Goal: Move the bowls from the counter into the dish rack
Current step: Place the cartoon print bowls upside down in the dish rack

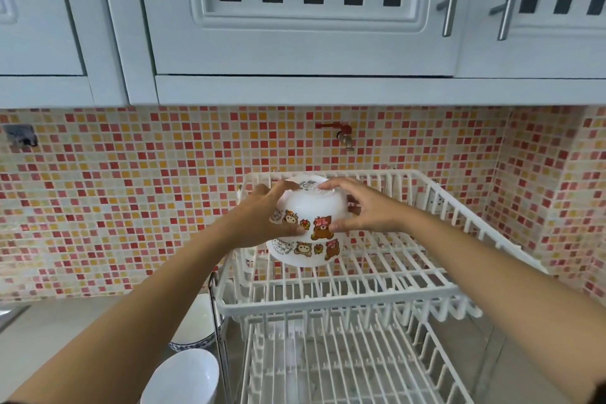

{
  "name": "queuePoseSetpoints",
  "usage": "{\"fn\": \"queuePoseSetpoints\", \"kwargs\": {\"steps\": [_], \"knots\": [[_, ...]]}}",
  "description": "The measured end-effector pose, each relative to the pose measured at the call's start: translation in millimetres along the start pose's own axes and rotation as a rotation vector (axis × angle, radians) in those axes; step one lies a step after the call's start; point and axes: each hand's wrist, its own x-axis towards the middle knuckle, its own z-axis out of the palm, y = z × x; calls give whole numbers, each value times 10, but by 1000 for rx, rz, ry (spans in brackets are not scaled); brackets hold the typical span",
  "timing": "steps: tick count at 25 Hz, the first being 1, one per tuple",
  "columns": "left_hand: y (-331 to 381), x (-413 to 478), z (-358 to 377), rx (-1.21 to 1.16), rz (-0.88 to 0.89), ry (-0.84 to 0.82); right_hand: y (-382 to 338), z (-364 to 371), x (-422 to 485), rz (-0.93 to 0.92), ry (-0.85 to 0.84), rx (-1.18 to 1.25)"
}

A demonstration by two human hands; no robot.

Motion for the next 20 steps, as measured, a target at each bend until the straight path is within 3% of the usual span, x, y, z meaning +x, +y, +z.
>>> {"fn": "queuePoseSetpoints", "kwargs": {"steps": [5,12,17,20], "knots": [[24,-6,62,128,-8,-16,63,61,1,55,-83,58],[1,11,110,226,22,-47,111,108,11,82,-144,-38],[-18,-21,103,324,42,-60,35,69,-21,108,-130,-75],[-20,-106,-28,328,73,19,-128,23,-79,98,-82,-105]]}}
